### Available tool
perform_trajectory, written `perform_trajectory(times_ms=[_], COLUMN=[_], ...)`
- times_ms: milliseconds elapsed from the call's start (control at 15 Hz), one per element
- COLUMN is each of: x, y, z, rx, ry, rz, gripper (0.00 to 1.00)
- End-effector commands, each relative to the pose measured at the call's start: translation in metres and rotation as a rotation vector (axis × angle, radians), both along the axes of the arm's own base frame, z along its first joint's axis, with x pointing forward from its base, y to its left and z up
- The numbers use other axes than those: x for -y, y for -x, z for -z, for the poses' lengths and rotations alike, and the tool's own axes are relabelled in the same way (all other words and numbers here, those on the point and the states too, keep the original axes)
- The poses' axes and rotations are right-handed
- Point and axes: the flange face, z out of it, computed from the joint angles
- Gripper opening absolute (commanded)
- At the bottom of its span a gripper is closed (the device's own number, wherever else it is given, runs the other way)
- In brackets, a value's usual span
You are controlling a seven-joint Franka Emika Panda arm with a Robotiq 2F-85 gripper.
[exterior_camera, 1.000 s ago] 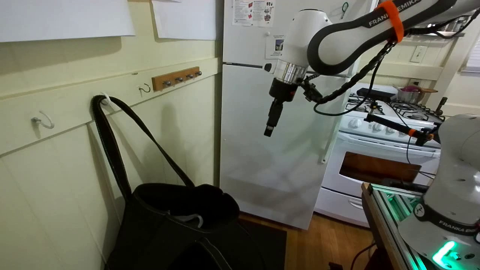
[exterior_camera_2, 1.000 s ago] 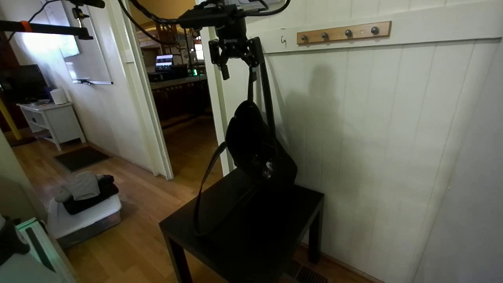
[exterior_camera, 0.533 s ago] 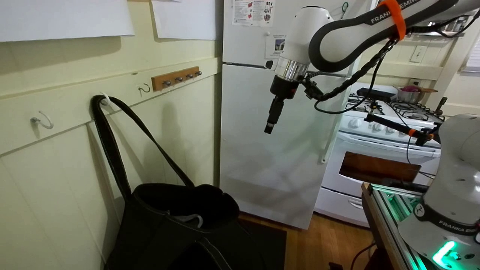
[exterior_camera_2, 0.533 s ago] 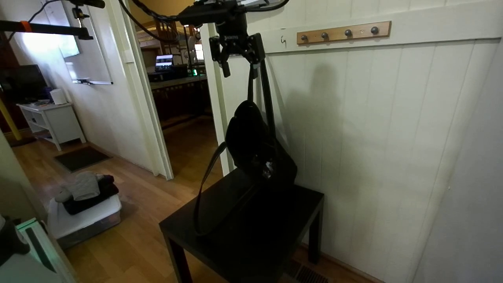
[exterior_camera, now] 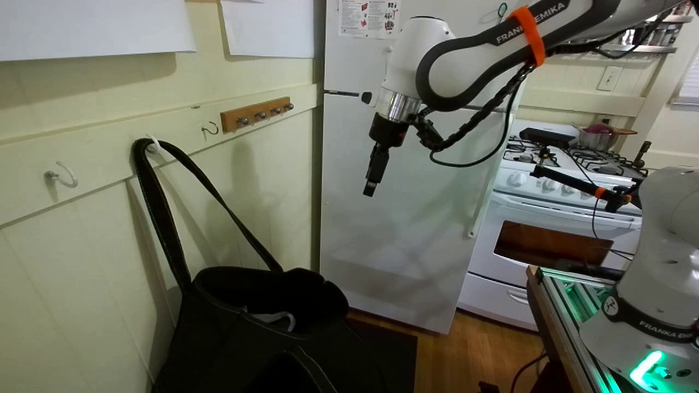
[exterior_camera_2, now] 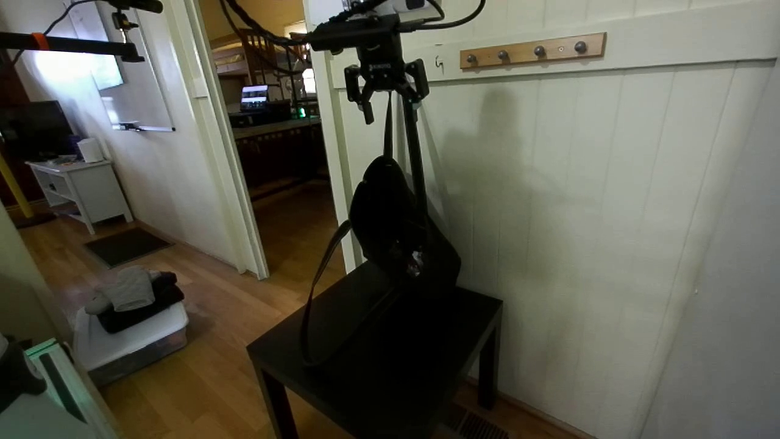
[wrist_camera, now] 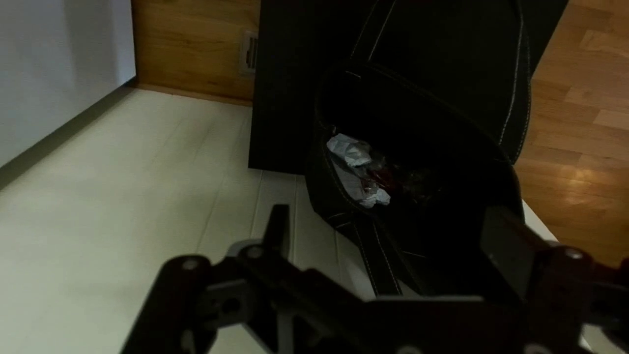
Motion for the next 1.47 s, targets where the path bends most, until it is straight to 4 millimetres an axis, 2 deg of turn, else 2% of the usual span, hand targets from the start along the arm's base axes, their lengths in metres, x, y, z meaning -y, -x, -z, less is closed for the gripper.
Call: perform_trajectory(times_ms=[0, 333, 867, 1067, 1133, 1200, 1400], x=[-0.004, -0.023, -0.050, -0.055, -0.057, -0.056, -0.057], y=[-0.048, -0.095, -0.149, -0.164, -0.167, -0.154, -0.163], z=[0.020, 0.045, 0.069, 0.075, 0.078, 0.071, 0.078], rx=[0.020, 0.048, 0.118, 0.132, 0.081, 0.105, 0.101], ry=[-0.012, -0.048, -0.101, -0.140, -0.126, -0.104, -0.112], rz=[-0.084, -0.152, -0.163, -0.151, -0.167, -0.166, -0.168], gripper=[1.00, 1.00, 1.00, 1.00, 1.00, 1.00, 1.00])
